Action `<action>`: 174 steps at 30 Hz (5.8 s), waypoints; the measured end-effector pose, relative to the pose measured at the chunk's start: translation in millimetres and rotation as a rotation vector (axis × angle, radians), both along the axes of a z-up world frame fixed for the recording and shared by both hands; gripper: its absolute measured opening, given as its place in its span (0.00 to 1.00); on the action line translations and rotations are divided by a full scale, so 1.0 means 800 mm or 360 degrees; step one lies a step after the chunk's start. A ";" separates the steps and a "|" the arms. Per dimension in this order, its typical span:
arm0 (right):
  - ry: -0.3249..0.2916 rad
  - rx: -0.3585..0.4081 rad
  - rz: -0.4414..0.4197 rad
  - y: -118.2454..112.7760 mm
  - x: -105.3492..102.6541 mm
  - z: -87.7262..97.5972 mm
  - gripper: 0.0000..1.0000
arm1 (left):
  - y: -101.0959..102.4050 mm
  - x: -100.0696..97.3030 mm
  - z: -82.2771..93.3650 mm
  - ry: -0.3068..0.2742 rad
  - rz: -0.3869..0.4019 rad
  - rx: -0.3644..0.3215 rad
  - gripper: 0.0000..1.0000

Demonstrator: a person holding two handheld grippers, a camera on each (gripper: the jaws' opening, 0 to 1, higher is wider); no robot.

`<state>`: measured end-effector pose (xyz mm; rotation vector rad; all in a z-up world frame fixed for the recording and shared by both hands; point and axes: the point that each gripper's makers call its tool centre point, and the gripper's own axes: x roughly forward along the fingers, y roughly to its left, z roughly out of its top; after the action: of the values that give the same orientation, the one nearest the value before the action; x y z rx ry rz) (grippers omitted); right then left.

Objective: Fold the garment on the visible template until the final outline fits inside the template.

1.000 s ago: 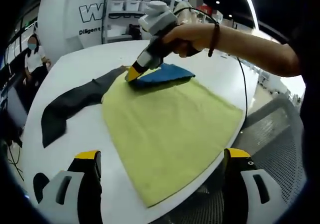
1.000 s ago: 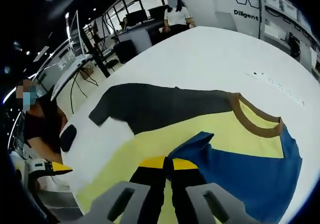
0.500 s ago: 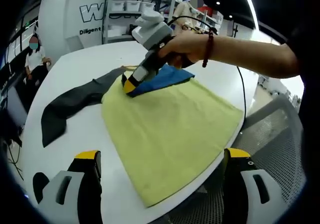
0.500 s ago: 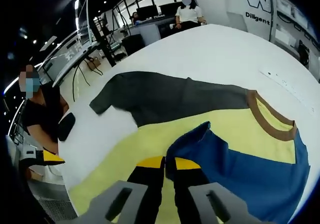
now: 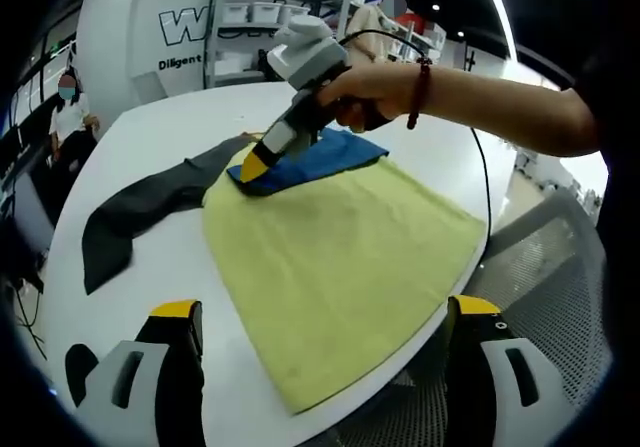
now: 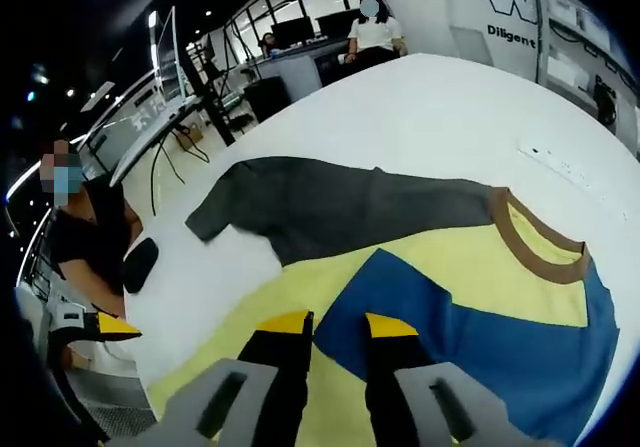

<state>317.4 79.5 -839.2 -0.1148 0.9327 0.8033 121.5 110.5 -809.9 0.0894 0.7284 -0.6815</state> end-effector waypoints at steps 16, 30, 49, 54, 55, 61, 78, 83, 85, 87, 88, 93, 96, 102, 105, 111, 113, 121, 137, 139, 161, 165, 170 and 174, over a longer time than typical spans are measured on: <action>-0.0062 -0.0024 -0.0154 0.018 0.040 -0.014 0.24 | 0.001 0.000 0.000 -0.0006 -0.0003 0.0014 0.98; -0.0099 -0.0160 -0.0240 0.007 0.055 -0.030 0.10 | 0.001 0.000 -0.003 0.0011 -0.0004 0.0005 0.97; -0.0210 -0.0117 -0.0173 0.007 0.060 -0.007 0.00 | 0.001 0.000 -0.001 0.0003 0.0001 -0.0004 0.97; -0.0233 -0.0094 -0.0132 0.013 0.060 -0.011 0.00 | 0.002 0.000 -0.001 0.0001 0.0004 -0.0005 0.97; -0.0230 -0.0096 -0.0127 0.014 0.061 -0.013 0.00 | 0.002 0.000 -0.001 0.0002 0.0006 -0.0009 0.97; -0.0230 -0.0109 -0.0097 0.016 0.059 -0.020 0.00 | 0.002 0.001 -0.001 -0.0003 0.0004 -0.0009 0.97; -0.0156 0.0019 -0.0086 0.023 0.046 -0.024 0.16 | 0.002 0.002 0.000 -0.0004 0.0003 -0.0013 0.97; -0.0198 0.0066 -0.0090 0.013 0.049 -0.010 0.24 | 0.003 0.002 0.001 -0.0013 0.0007 -0.0010 0.97; -0.0209 0.0093 -0.0110 0.006 0.053 -0.002 0.28 | 0.003 0.003 0.001 -0.0014 0.0010 -0.0011 0.97; -0.0226 0.0095 -0.0118 -0.001 0.054 0.002 0.32 | 0.003 0.003 0.002 -0.0020 0.0012 -0.0010 0.98; -0.0239 0.0095 -0.0123 -0.006 0.055 0.006 0.34 | 0.003 0.004 0.002 -0.0022 0.0014 -0.0009 0.98; -0.0254 0.0101 -0.0189 -0.036 0.056 0.014 0.48 | 0.004 0.005 0.003 -0.0031 0.0027 -0.0014 0.99; -0.0273 0.0101 -0.0205 -0.048 0.058 0.014 0.56 | 0.003 0.004 0.003 -0.0033 0.0019 -0.0006 0.99; -0.0268 0.0086 -0.0252 -0.077 0.055 0.011 0.59 | 0.002 0.004 0.002 -0.0034 0.0009 0.0002 0.99; -0.0270 0.0087 -0.0281 -0.091 0.054 0.013 0.61 | 0.002 0.004 0.002 -0.0033 0.0011 0.0002 0.99; -0.0300 0.0058 -0.0347 -0.125 0.050 0.018 0.66 | 0.003 0.004 0.002 -0.0035 0.0006 0.0009 0.99; -0.0287 0.0062 -0.0390 -0.137 0.049 0.018 0.68 | 0.002 0.003 0.002 -0.0033 0.0002 0.0010 0.99; -0.0283 0.0044 -0.0499 -0.185 0.040 0.018 0.73 | 0.003 0.004 0.002 -0.0035 -0.0001 0.0012 0.99; -0.0262 0.0009 -0.0697 -0.256 0.017 0.010 0.70 | -0.001 0.001 0.000 -0.0018 -0.0036 0.0022 0.99; -0.0261 0.0000 -0.0703 -0.262 0.013 0.009 0.71 | -0.001 0.000 0.001 -0.0020 -0.0038 0.0024 0.99; -0.0184 -0.0106 -0.0896 -0.315 -0.018 -0.024 0.33 | 0.000 0.003 0.005 -0.0050 -0.0011 -0.0006 0.99; -0.0166 -0.0145 -0.0947 -0.327 -0.023 -0.030 0.25 | 0.001 0.004 0.006 -0.0055 0.0001 -0.0013 0.99; -0.0170 -0.0161 -0.0966 -0.329 -0.024 -0.032 0.18 | 0.001 0.005 0.009 -0.0063 0.0005 -0.0020 0.99; -0.0174 -0.0180 -0.0953 -0.330 -0.025 -0.034 0.07 | 0.002 0.006 0.012 -0.0068 0.0022 -0.0028 0.99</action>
<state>297.8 -184.4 -866.6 0.0247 0.8447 0.1884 126.3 112.4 -800.5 0.0826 0.6812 -0.6707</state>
